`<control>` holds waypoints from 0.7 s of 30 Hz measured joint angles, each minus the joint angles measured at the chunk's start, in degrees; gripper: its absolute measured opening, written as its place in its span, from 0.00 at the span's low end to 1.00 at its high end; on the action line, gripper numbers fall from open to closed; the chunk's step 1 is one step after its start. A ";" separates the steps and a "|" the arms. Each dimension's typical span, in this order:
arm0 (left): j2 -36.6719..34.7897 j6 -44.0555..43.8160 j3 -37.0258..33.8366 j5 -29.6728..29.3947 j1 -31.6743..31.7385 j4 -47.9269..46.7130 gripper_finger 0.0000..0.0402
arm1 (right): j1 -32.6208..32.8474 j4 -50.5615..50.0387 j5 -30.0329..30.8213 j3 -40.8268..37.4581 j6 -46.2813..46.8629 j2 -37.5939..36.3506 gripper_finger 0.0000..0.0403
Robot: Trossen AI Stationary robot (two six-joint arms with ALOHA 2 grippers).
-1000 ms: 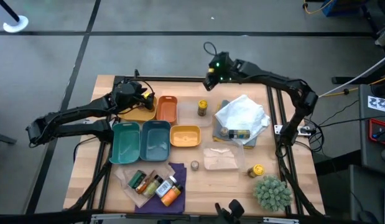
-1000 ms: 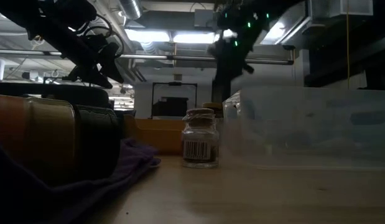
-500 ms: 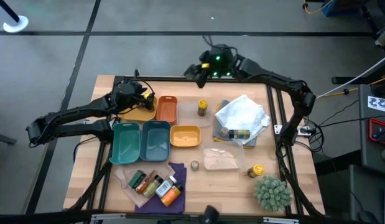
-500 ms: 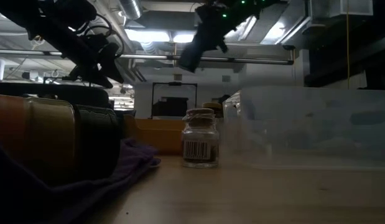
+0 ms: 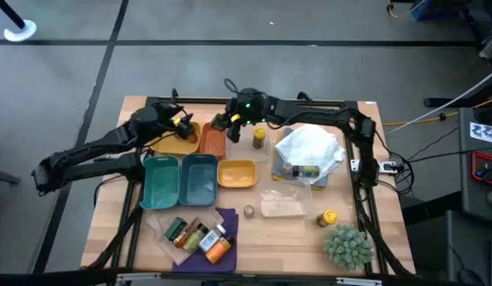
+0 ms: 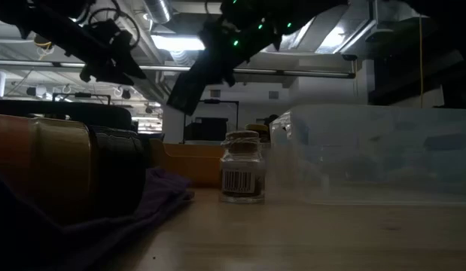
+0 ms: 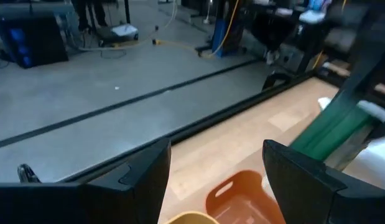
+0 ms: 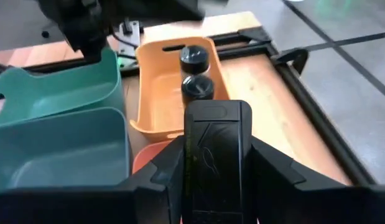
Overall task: Sort spices by type
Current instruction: Put the top green spice can into the orange bin
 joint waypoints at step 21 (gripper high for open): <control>-5.88 -0.44 0.00 1.33 0.00 -4.38 0.60 | 1.02 4.22 -2.51 -0.02 0.45 9.95 0.34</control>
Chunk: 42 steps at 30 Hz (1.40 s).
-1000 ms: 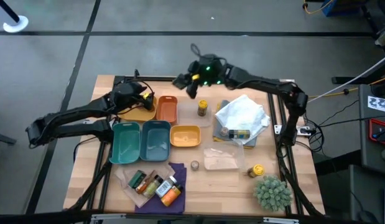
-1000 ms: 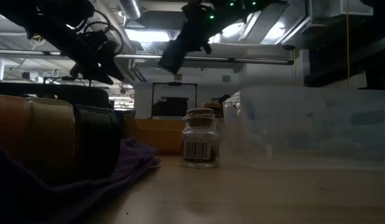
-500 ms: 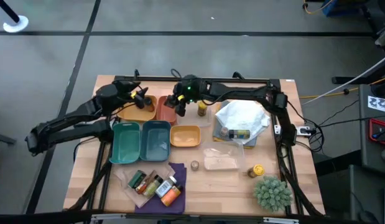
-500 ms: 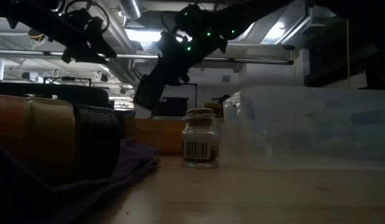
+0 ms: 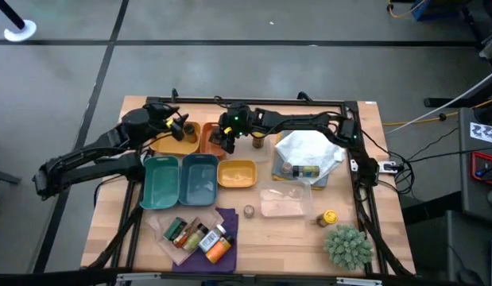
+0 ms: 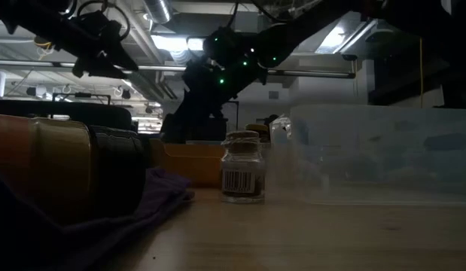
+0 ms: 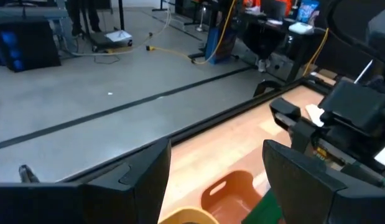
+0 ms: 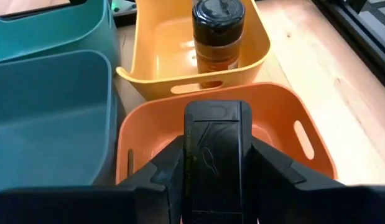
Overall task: Sort spices by type
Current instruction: Put the top green spice can into the orange bin, then put the top brown spice bottle into the bottom yellow bin
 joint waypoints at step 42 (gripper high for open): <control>0.00 -0.39 0.02 0.17 0.00 -2.32 0.60 | -0.15 0.93 3.17 -0.02 -0.06 0.68 0.47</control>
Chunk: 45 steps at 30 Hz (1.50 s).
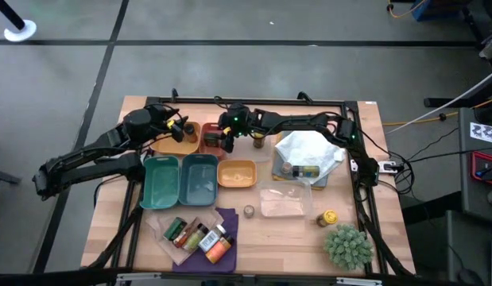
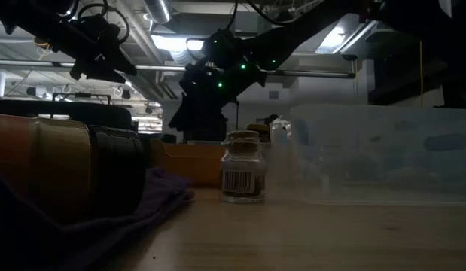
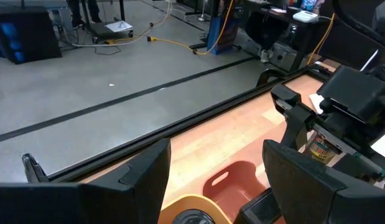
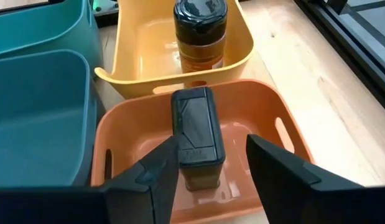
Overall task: Sort spices by type
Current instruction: Put the top brown spice bottle into the bottom yellow bin
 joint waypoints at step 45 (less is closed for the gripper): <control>0.13 -1.51 -3.13 0.22 -11.20 2.25 0.60 | 15.18 -74.36 15.70 -2.20 24.70 -32.17 0.47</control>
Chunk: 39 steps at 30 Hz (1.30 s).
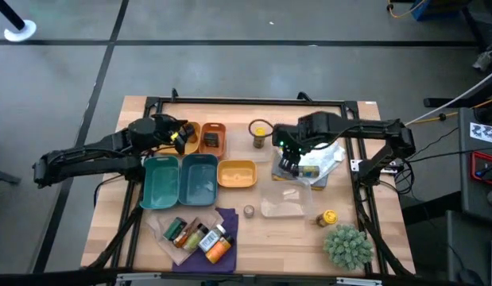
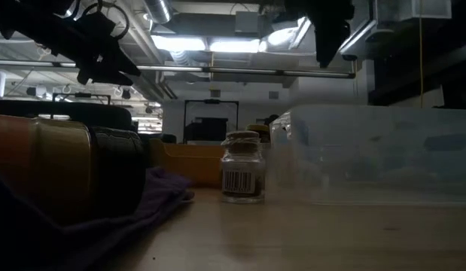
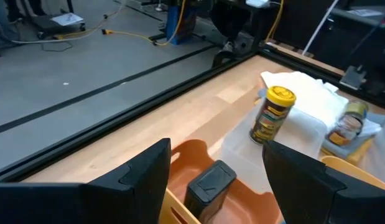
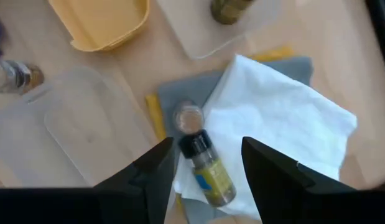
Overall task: Sort spices by type
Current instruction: Put the top brown spice bottle into the bottom yellow bin
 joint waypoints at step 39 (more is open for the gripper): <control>0.57 -1.29 -0.02 0.00 -4.15 -0.07 0.60 | -1.30 30.53 -3.70 -31.34 -6.47 0.13 0.47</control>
